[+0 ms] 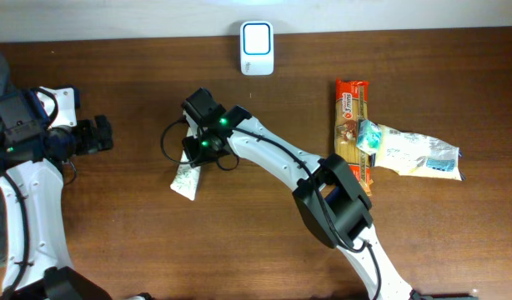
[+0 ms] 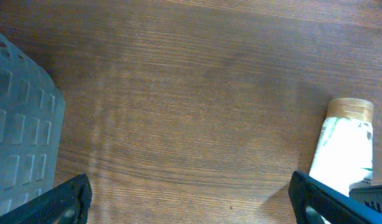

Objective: Scan the item barcode
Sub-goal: 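Reach the right gripper to the white tube and grasp it, then lift the white tube with the right gripper toward the scanner, then hold the white tube's label against the scanner face with the right gripper, then carry the white tube right and set it beside the spaghetti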

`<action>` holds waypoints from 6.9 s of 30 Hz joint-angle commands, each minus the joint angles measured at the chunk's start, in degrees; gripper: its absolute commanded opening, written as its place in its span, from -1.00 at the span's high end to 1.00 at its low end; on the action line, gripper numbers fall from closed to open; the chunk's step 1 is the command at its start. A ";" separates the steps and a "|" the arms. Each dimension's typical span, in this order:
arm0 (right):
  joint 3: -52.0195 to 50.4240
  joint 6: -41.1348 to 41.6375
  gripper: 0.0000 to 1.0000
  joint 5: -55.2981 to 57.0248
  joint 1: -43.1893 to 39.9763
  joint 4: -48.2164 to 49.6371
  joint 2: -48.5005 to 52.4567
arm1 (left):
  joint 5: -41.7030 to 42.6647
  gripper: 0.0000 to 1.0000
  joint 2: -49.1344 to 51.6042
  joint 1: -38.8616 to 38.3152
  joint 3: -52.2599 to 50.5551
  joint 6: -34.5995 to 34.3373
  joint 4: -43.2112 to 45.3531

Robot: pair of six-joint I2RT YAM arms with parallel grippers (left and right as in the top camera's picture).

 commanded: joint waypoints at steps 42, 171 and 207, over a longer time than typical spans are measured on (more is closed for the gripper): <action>0.35 4.57 -0.12 -4.48 -4.17 -5.16 4.94 | 0.59 -0.99 0.02 0.31 0.52 0.52 0.11; 21.99 -82.16 0.92 61.48 -16.09 26.10 13.55 | 0.59 -0.98 0.02 0.31 0.52 0.50 0.09; -9.31 -14.62 0.92 19.78 -32.35 -32.37 -7.91 | 0.59 -0.98 0.02 0.31 0.52 0.50 0.09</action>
